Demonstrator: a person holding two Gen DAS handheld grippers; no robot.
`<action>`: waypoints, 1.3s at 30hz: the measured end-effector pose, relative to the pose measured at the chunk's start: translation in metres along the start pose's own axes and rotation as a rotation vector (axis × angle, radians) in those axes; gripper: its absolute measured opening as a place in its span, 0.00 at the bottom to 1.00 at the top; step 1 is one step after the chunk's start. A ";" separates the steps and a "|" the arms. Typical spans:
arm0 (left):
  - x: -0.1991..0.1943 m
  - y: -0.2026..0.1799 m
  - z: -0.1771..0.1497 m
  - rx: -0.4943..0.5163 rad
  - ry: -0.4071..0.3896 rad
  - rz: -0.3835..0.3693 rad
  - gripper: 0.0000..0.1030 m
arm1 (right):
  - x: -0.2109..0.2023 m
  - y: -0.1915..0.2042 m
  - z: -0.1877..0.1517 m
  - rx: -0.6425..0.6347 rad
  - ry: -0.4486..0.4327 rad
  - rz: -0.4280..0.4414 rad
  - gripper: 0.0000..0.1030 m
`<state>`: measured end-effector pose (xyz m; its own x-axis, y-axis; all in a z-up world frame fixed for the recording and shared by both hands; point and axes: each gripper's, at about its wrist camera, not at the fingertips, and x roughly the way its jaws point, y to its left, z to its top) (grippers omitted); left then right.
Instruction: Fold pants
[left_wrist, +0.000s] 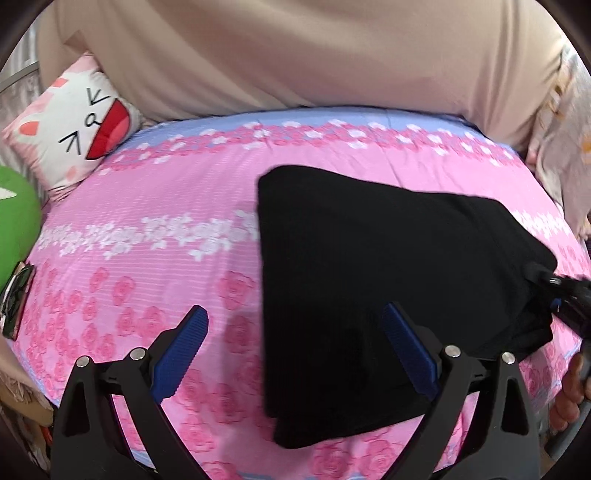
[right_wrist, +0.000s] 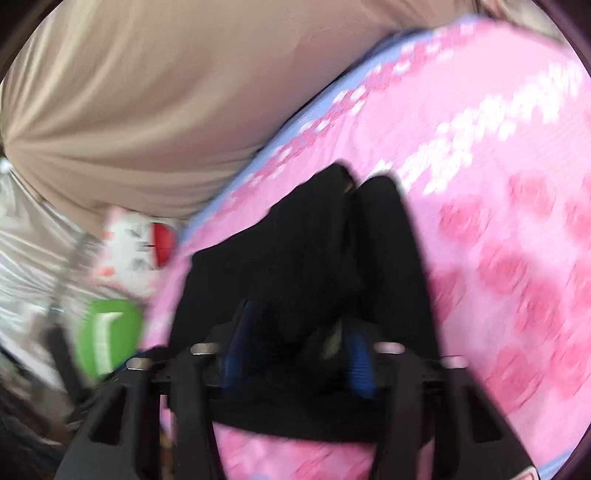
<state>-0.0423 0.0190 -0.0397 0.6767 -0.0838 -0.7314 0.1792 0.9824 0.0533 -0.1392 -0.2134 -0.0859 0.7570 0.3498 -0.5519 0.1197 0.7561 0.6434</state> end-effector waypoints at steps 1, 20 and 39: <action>0.002 -0.003 -0.001 0.009 0.004 -0.002 0.91 | -0.003 0.008 0.001 -0.022 -0.011 -0.011 0.15; 0.022 0.008 -0.022 0.049 0.035 0.038 0.95 | -0.038 0.078 0.019 -0.326 -0.041 -0.063 0.05; -0.015 0.068 -0.009 -0.072 -0.079 0.175 0.94 | 0.127 0.118 0.051 -0.319 0.158 -0.201 0.04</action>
<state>-0.0470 0.0886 -0.0310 0.7474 0.0791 -0.6597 0.0044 0.9923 0.1240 0.0041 -0.1083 -0.0534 0.6277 0.2398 -0.7406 0.0306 0.9430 0.3313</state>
